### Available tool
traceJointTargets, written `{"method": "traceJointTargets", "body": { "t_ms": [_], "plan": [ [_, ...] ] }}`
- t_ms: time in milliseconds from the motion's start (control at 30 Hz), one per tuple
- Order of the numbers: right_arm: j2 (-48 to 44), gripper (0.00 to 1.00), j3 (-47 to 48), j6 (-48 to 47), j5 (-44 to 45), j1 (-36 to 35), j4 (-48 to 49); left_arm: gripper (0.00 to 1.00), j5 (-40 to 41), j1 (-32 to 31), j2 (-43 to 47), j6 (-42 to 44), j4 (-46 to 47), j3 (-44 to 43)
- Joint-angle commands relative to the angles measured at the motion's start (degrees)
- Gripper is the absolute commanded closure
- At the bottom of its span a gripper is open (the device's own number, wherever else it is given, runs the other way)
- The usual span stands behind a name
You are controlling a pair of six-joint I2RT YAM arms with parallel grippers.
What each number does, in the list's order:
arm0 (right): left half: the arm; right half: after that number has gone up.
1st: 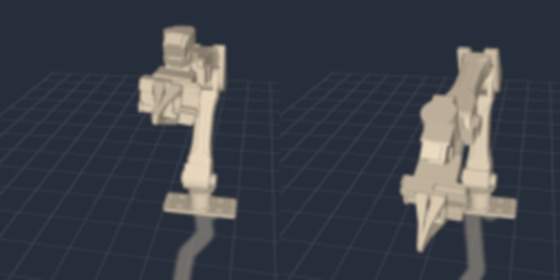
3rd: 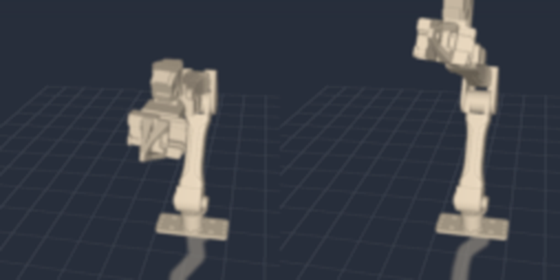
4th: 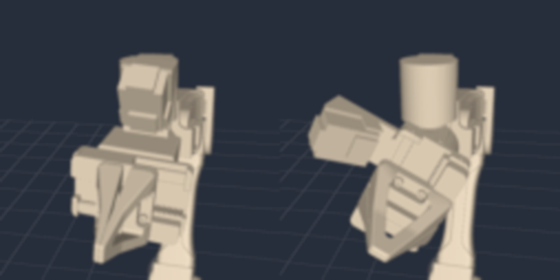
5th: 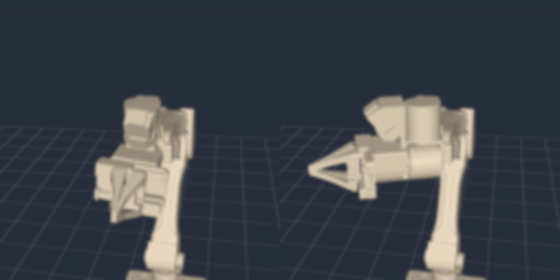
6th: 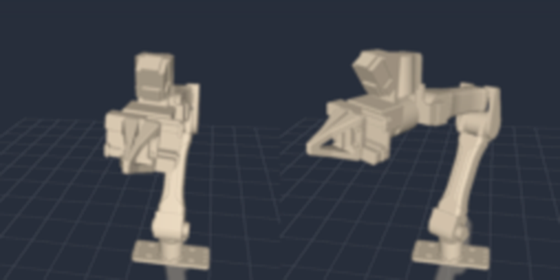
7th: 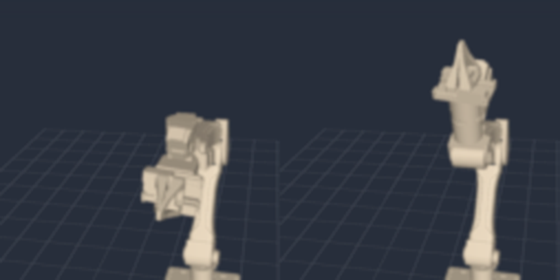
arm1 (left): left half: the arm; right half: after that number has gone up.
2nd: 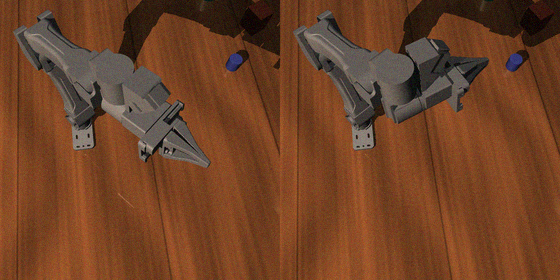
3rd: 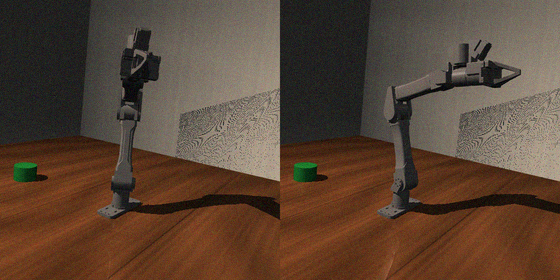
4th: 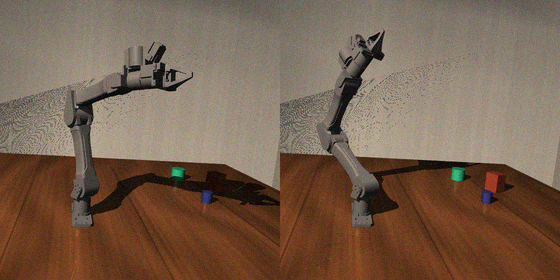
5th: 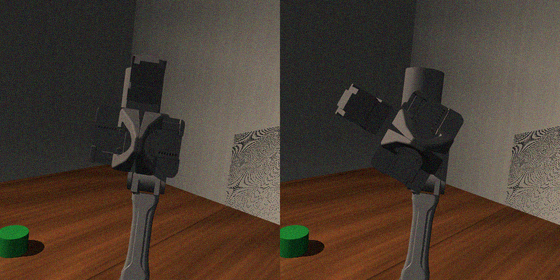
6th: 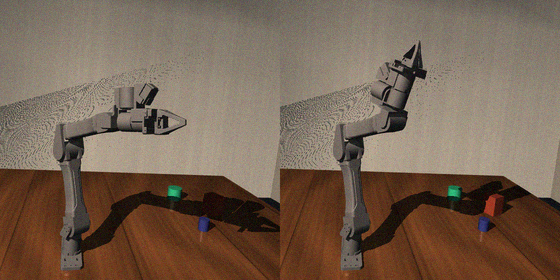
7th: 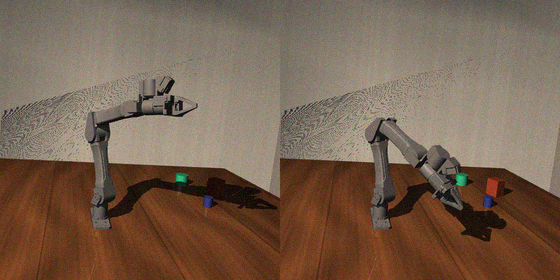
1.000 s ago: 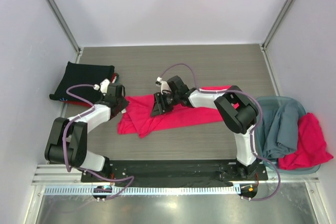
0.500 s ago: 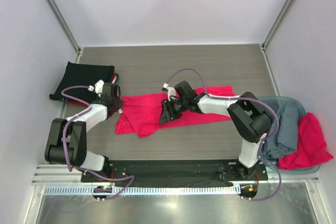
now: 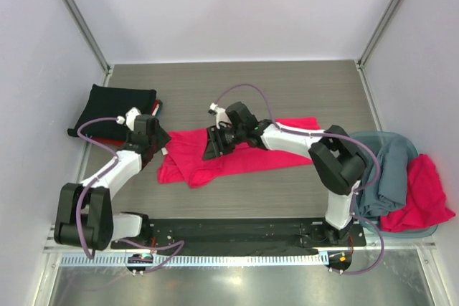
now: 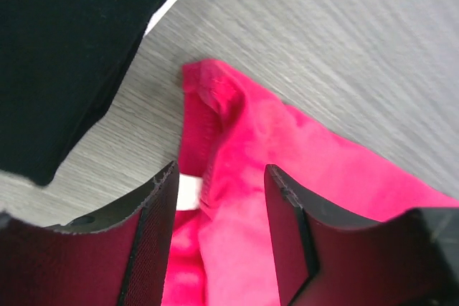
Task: Fold and stack the t-shirts
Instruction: Fold the tshirt
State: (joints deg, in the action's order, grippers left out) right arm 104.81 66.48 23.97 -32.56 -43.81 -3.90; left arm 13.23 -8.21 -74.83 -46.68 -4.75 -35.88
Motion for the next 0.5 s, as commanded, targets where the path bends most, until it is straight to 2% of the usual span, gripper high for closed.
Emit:
{"method": "traceJointTargets", "body": {
  "t_ms": [0,133,200,333,467],
  "plan": [
    [4.3,0.51,5.7,1.0,-0.6,-1.7,2.2,0.47,-0.5,0.3,4.3,-1.0,-0.8,0.4],
    [9.8,0.5,11.5,1.5,-3.6,-2.7,2.8,0.47,-3.8,0.1,8.2,-3.0,-1.8,1.4],
    [12.4,0.5,12.7,2.0,-5.1,-2.9,3.4,0.48,-8.6,0.0,7.9,-4.0,-0.4,2.0],
    [14.9,0.51,12.5,3.2,-7.7,-3.2,7.3,0.52,-13.1,-1.0,4.4,-5.2,2.4,1.6],
    [16.2,0.5,11.0,5.5,-10.2,-3.2,12.8,0.54,-16.3,-1.2,-3.2,-5.3,4.5,0.2]
  ]
}}
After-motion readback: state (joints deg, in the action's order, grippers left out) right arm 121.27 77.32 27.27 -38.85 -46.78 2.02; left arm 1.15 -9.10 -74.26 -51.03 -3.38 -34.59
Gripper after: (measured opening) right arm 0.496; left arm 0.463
